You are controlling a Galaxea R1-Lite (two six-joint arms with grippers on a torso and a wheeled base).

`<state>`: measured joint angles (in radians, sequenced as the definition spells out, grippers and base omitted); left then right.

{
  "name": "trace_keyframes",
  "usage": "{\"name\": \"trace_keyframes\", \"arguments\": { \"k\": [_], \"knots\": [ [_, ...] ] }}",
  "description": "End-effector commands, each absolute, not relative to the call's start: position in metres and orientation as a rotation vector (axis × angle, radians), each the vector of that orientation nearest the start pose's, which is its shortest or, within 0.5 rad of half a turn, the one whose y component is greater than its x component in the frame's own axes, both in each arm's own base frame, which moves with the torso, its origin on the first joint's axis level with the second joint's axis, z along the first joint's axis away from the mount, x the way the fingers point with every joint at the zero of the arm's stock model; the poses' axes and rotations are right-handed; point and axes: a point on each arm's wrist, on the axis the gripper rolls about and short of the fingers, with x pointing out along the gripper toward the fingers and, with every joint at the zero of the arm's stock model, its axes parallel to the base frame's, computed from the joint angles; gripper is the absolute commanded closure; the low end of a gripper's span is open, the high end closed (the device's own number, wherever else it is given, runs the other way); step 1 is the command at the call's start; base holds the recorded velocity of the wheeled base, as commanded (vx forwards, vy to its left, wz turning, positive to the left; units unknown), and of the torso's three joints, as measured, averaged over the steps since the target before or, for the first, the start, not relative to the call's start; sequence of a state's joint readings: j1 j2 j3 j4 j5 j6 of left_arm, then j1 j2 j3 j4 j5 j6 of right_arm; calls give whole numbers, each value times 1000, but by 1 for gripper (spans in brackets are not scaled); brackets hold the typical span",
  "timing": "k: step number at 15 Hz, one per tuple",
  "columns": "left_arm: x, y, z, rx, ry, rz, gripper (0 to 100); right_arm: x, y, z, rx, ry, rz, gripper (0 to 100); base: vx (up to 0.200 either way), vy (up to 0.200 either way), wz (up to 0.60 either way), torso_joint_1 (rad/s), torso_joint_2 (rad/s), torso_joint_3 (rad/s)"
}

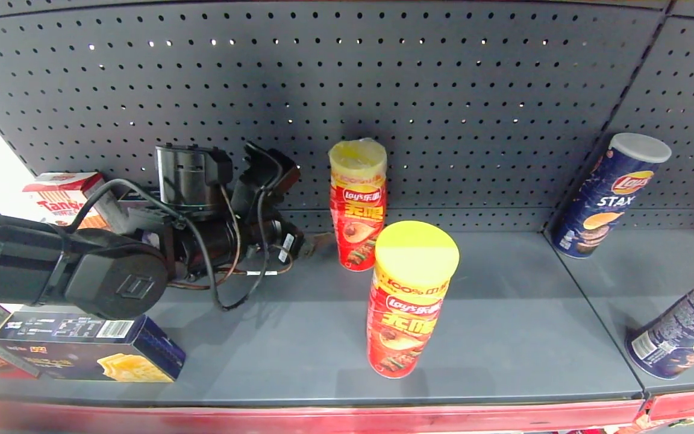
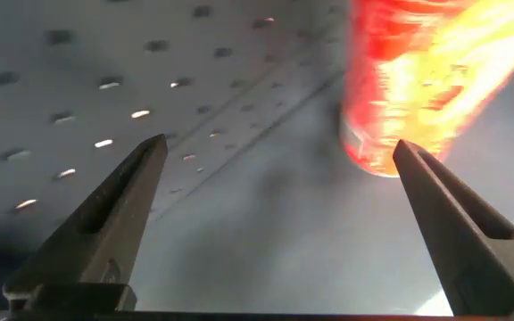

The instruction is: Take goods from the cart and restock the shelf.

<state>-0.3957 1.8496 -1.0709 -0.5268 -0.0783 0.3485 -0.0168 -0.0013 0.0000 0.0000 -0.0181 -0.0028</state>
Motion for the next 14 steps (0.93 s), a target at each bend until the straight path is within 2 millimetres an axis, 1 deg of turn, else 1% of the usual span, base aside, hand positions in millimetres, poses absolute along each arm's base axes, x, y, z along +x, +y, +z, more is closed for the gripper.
{"name": "trace_keyframes", "arguments": {
  "k": [1,2,4,7,9,14],
  "knots": [
    [327,-140,198,381,152,-500,0,-23,0,75,-3,0,-35,0,0,0,0,0,0,0],
    [331,-140,199,386,118,-442,0,-23,0,75,-3,0,-35,0,0,0,0,0,0,0],
    [341,-145,184,450,116,-393,0,-23,0,75,-3,0,-35,0,0,0,0,0,0,0],
    [347,-153,173,455,118,-395,0,-23,0,75,-3,0,-34,0,0,0,0,0,0,0],
    [350,-156,171,456,121,-396,0,-23,0,75,-3,0,-34,0,0,0,0,0,0,0],
    [346,-169,172,451,106,-422,0,-23,0,75,-3,0,-34,0,0,0,0,0,0,0]
  ]
}}
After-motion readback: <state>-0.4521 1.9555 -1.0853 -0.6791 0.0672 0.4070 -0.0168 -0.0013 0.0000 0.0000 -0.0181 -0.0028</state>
